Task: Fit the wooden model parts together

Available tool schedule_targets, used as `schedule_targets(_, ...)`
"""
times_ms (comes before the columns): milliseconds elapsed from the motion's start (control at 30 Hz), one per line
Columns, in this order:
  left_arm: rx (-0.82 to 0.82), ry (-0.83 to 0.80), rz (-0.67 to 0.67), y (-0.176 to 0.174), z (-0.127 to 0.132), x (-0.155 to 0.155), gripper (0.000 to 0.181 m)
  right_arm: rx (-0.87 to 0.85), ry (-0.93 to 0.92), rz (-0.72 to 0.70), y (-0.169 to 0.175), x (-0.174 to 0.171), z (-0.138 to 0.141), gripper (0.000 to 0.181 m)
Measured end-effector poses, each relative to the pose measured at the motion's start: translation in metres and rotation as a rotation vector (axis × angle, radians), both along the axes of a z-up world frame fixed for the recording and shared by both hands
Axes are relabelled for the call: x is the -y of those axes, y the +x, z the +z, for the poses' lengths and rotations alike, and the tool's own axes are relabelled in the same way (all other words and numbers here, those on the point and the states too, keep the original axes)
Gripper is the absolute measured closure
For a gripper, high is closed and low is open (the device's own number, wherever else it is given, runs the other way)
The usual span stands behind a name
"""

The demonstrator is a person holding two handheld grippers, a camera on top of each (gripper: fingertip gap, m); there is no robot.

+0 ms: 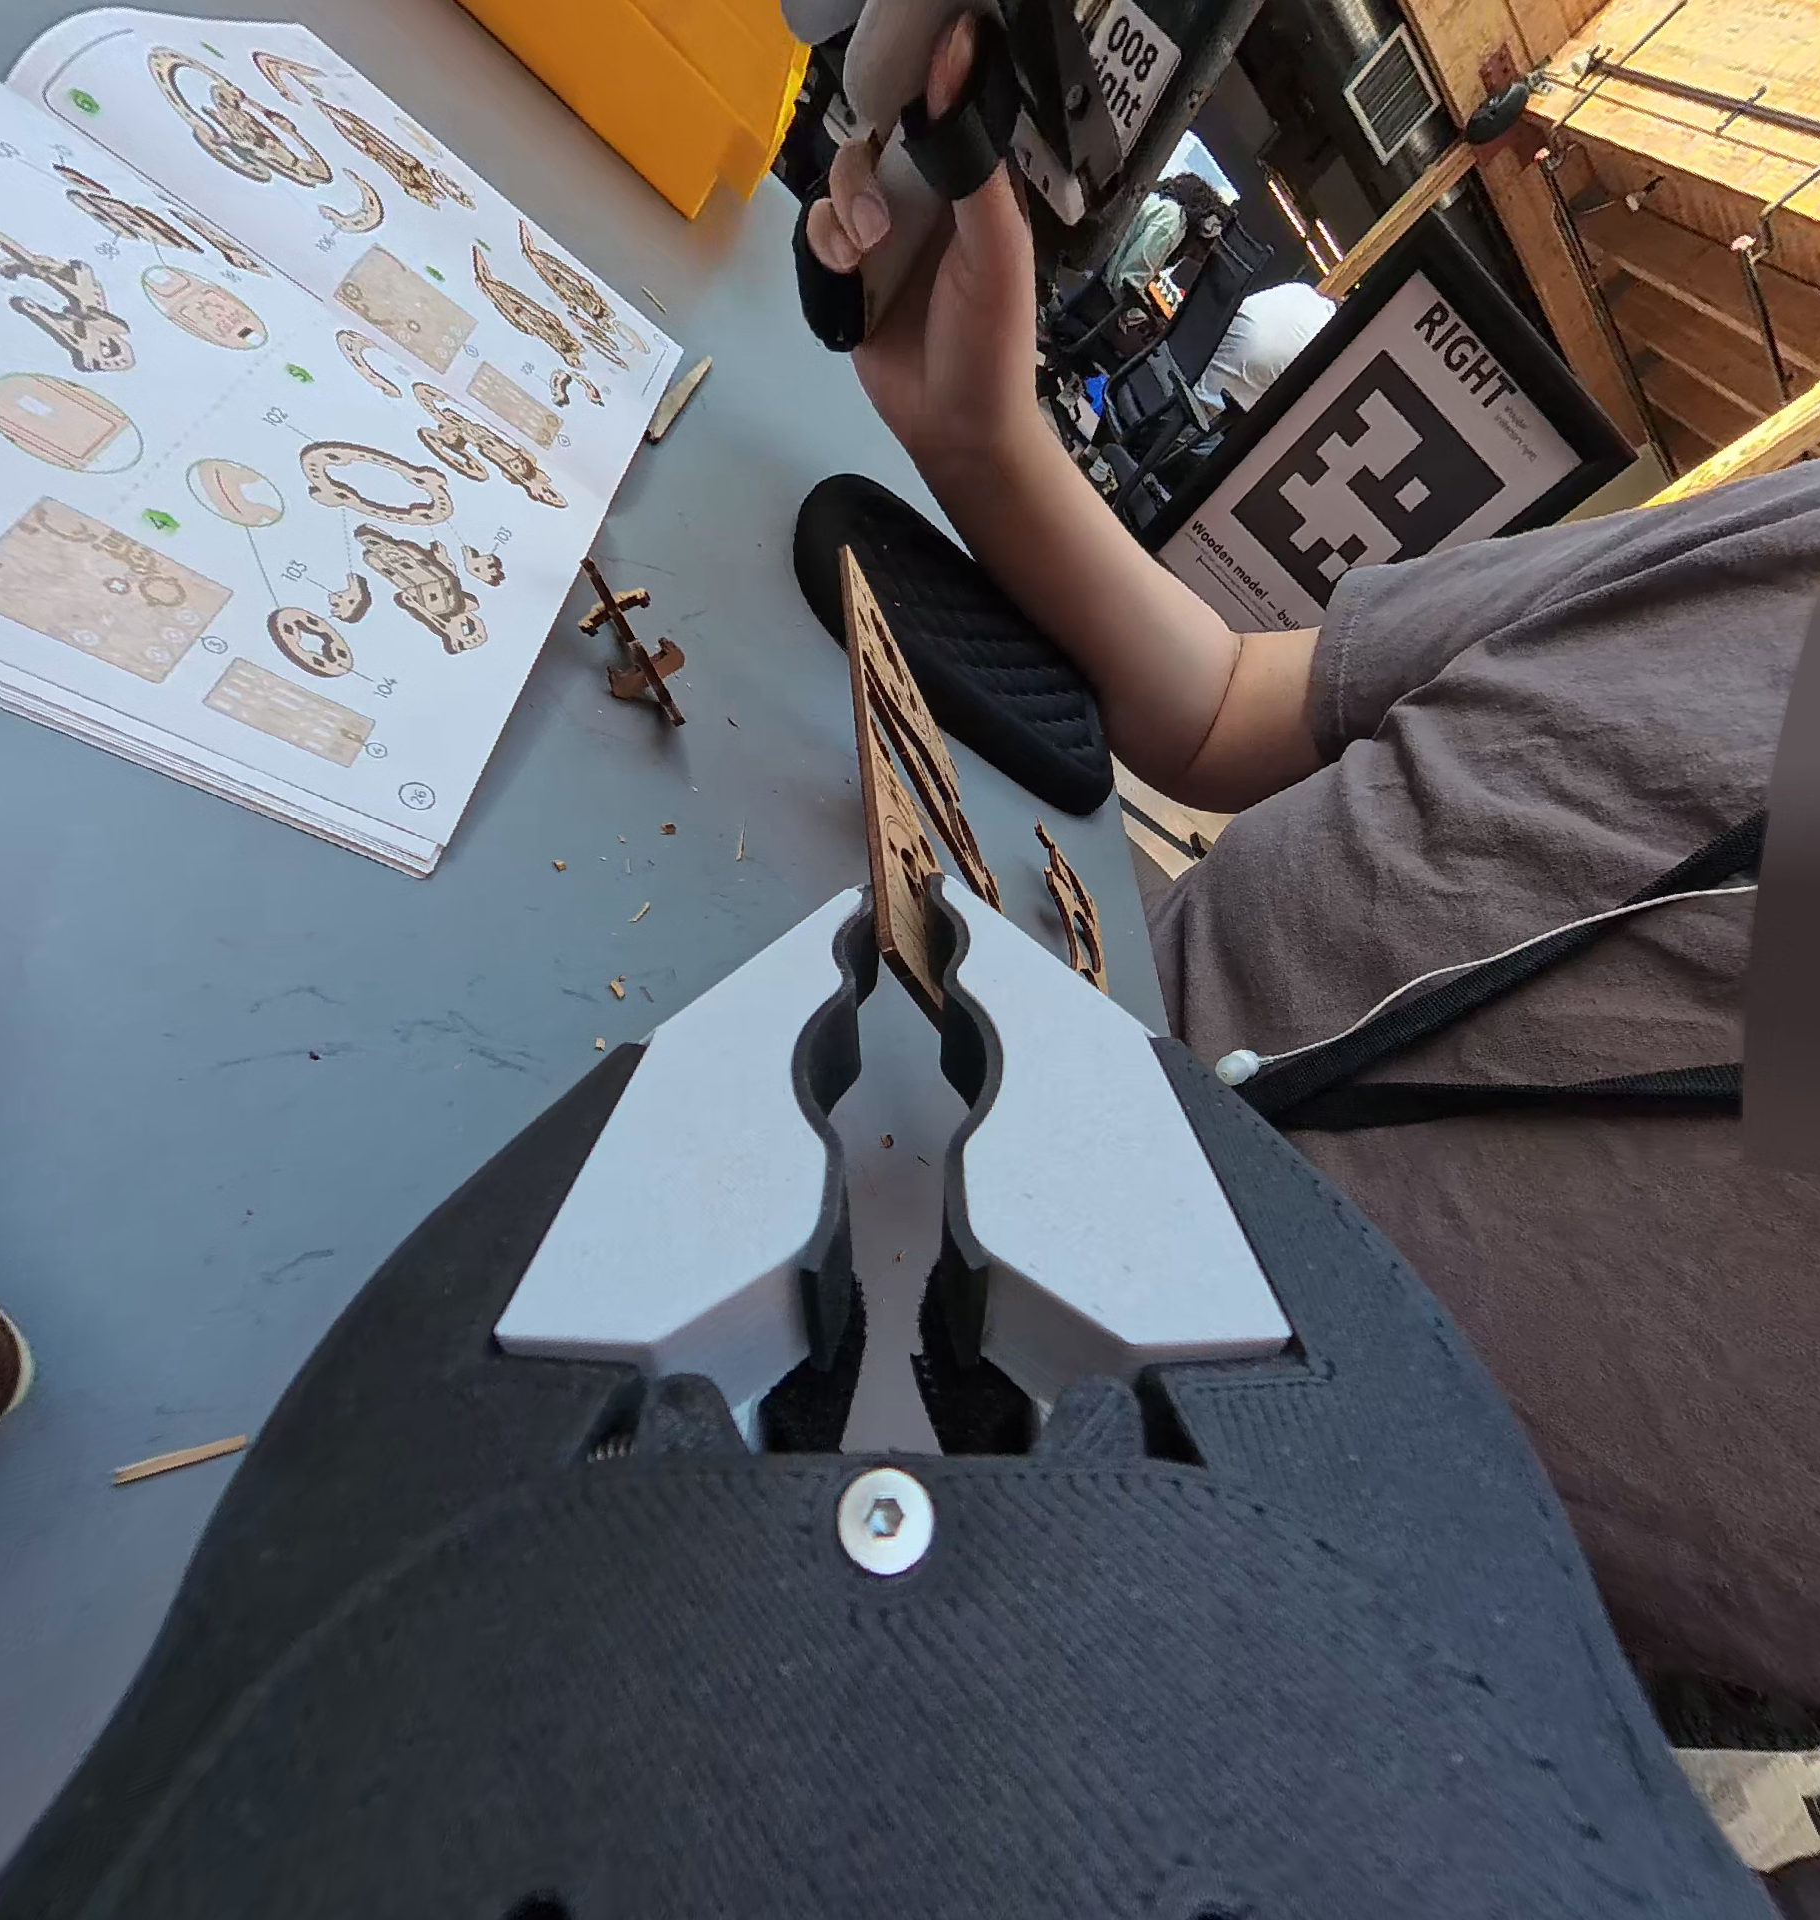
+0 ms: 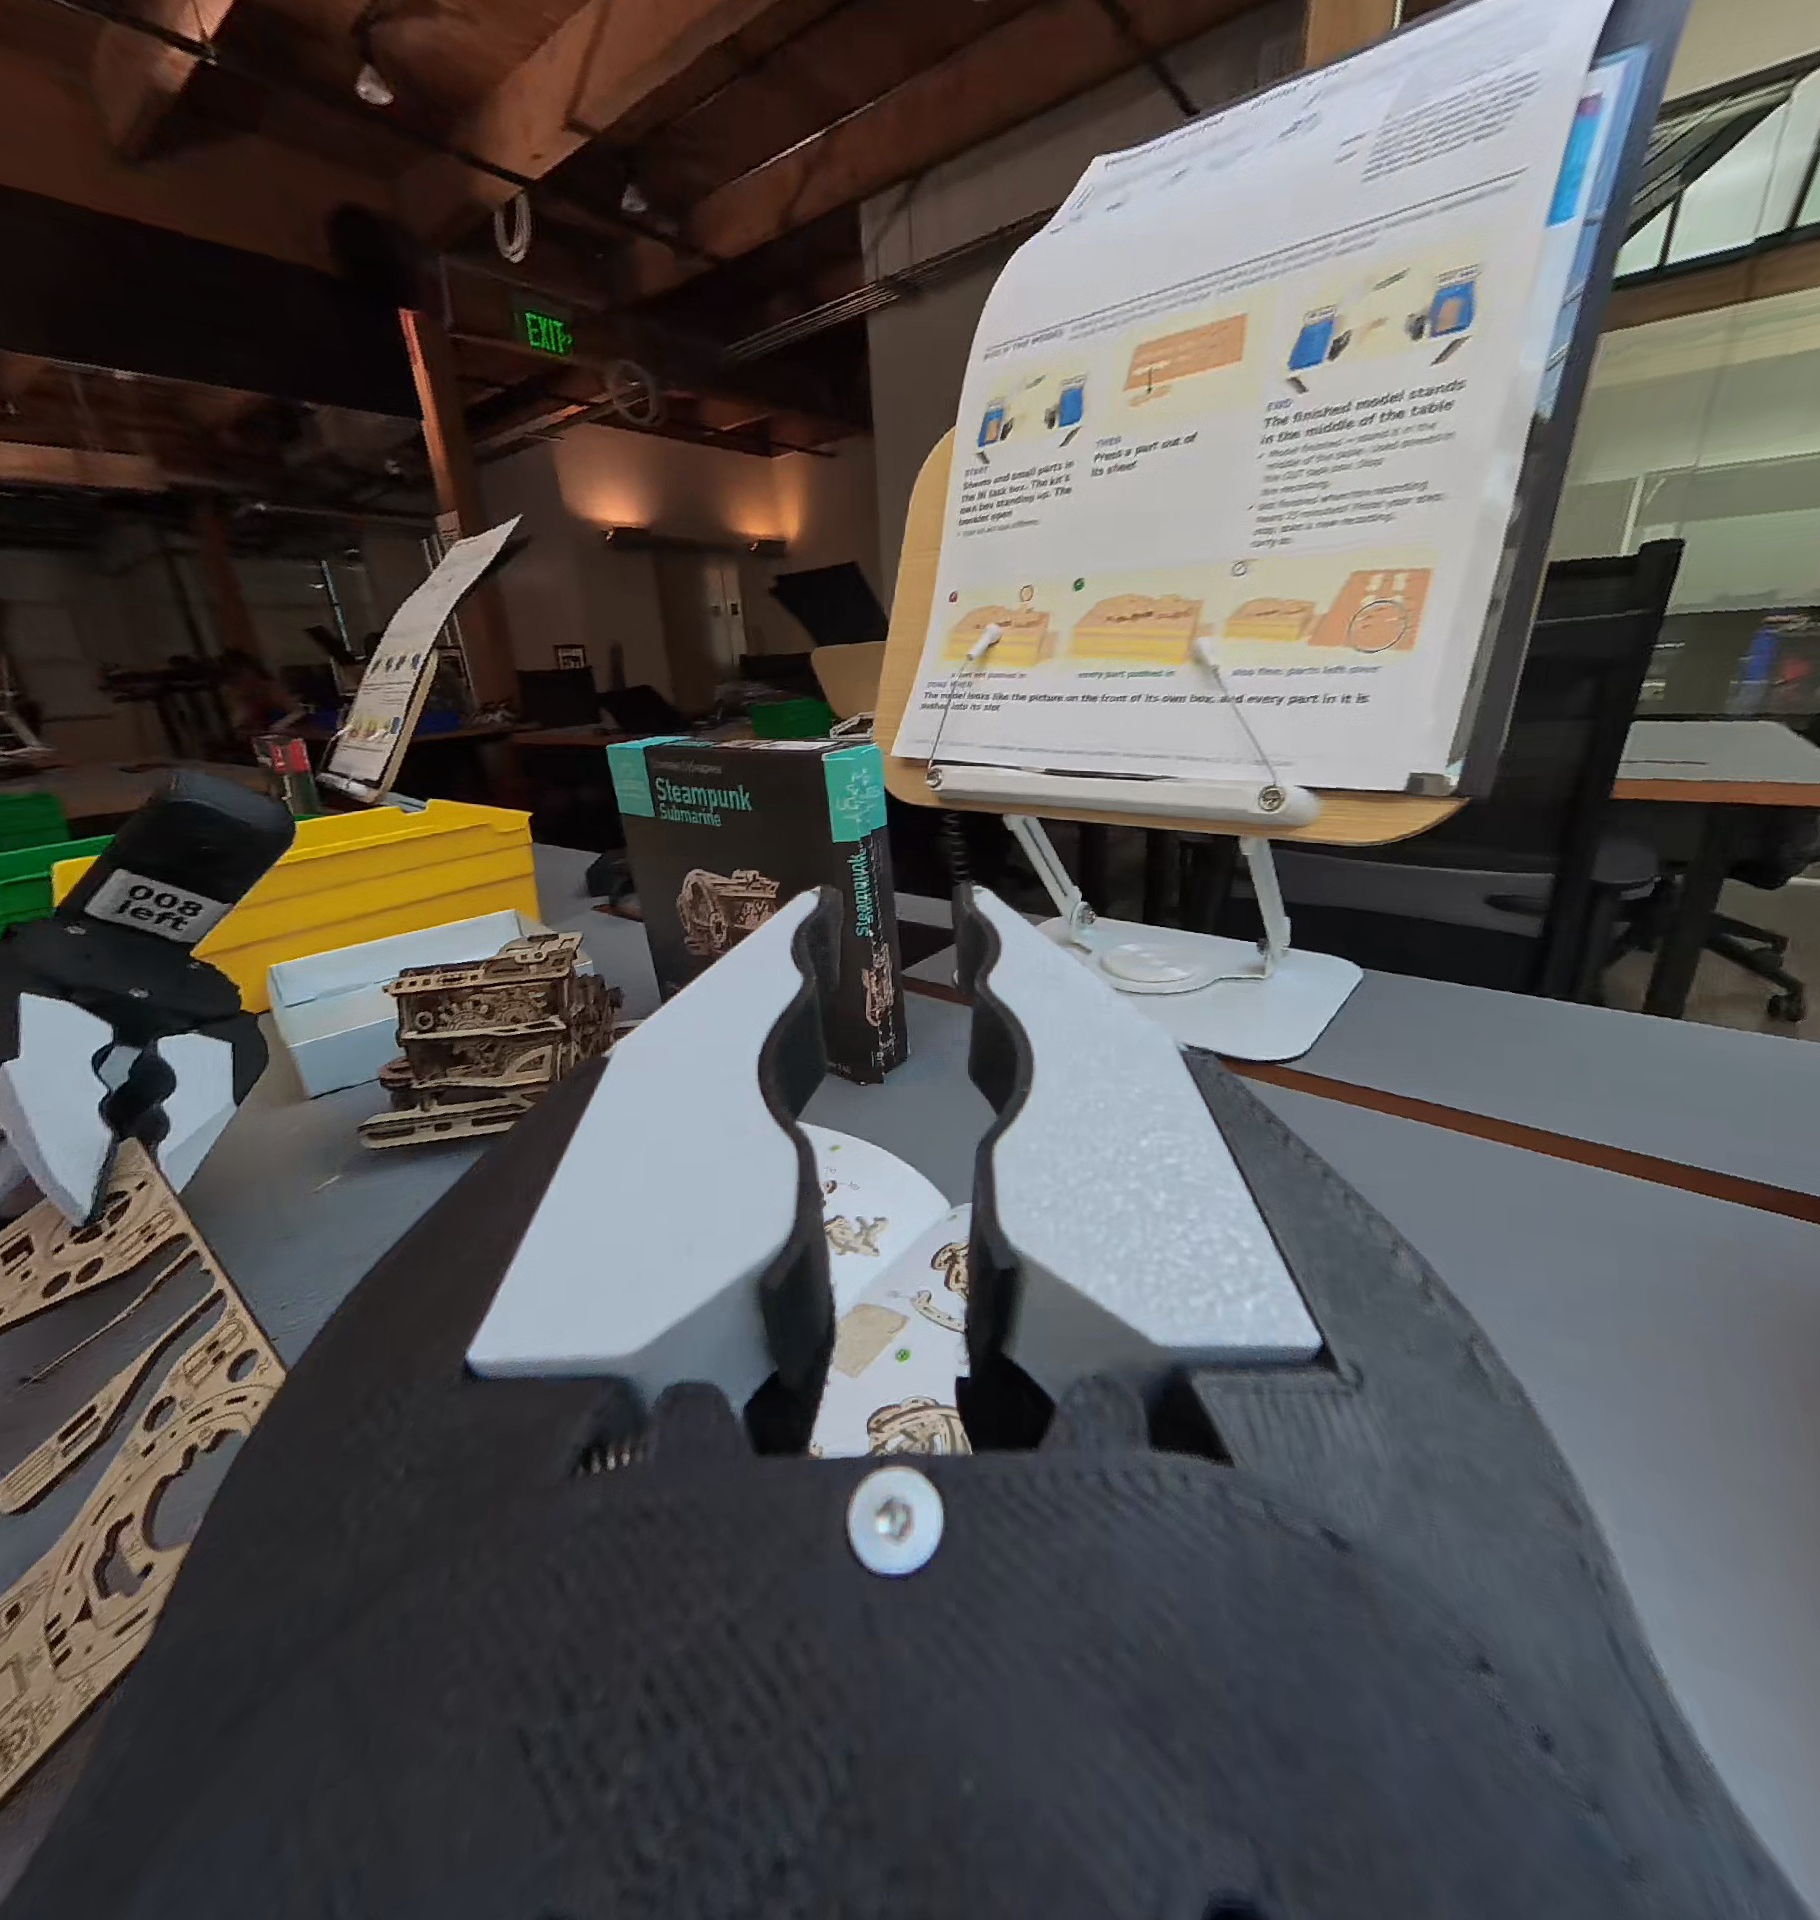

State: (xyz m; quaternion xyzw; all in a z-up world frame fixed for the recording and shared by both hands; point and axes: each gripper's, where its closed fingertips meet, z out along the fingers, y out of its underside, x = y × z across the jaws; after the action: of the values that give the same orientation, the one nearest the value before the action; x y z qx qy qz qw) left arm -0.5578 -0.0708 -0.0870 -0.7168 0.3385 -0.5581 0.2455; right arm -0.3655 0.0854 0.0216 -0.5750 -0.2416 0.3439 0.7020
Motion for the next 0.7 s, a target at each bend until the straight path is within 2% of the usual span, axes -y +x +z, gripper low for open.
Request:
schedule_targets(133, 0.006, -0.002, 0.002, -0.001, 0.0, -0.001, 0.176, -0.051, -0.007, -0.021, 0.008, -0.003, 0.002, 0.163)
schedule_targets(333, 0.007, -0.003, -0.001, -0.001, 0.0, -0.001, 0.176, -0.032, -0.07, 0.021, -0.002, -0.006, -0.009, 0.165)
schedule_targets(700, 0.007, 0.0, 0.012, -0.001, -0.001, -0.002, 0.175, -0.027, -0.09, 0.047, -0.008, -0.005, -0.013, 0.168)
